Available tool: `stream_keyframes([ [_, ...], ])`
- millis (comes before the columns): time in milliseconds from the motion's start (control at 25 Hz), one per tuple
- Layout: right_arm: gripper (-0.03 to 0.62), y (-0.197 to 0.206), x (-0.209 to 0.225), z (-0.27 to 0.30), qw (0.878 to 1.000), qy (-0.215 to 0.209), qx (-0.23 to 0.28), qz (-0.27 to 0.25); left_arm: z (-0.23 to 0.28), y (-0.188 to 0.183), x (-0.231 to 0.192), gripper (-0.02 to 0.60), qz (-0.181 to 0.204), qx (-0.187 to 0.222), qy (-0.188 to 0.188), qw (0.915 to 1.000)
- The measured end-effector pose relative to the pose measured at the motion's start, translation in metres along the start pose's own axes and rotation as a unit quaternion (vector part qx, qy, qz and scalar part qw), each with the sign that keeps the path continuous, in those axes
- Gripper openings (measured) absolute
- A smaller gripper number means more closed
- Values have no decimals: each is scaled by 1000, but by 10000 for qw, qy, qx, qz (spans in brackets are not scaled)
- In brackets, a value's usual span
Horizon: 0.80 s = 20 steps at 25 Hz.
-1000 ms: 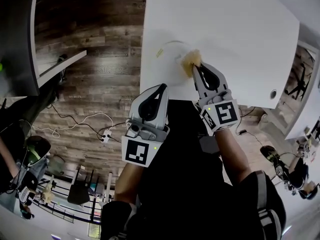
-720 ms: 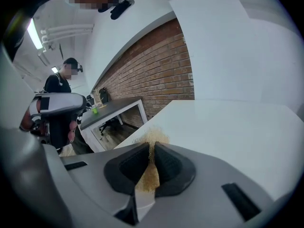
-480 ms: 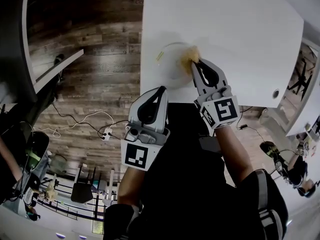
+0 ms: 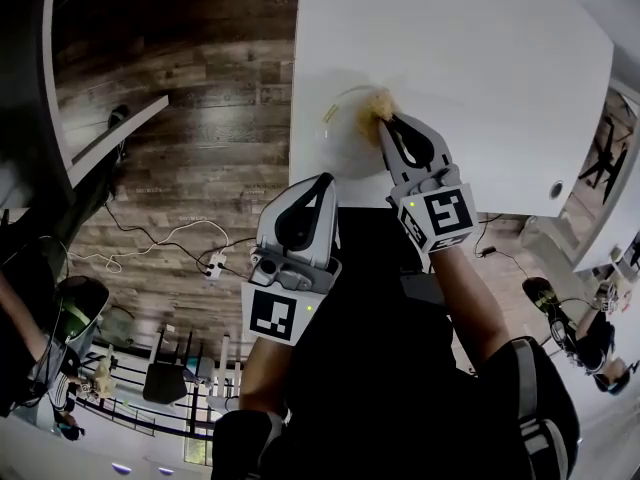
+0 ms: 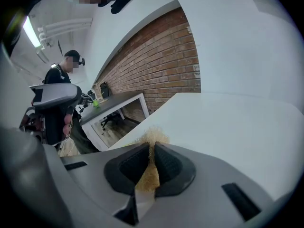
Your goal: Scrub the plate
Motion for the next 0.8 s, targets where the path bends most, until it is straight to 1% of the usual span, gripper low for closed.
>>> stream_keyframes([
  [320, 31, -1, -13, 19, 9998, -156, -85, -59, -9, -1, -10, 3, -3, 10, -100, 9999],
  [560, 31, -4, -24, 27, 9994, -331, -79, -109, -18, -3, -14, 3, -66, 61, -214, 9997],
  [800, 31, -3, -36, 33, 9986, -488, -71, -177, -28, -2, -16, 3, -42, 118, -302, 9995],
])
Point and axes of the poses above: the fingertips, and each gripper's own axes: z forward along the fingers, x to its right, y out of its underside, the point moved 10 cm from there along -z, backward along the fingers, and after that the axes turned 5 degrees about x, right-handed, at the moved point
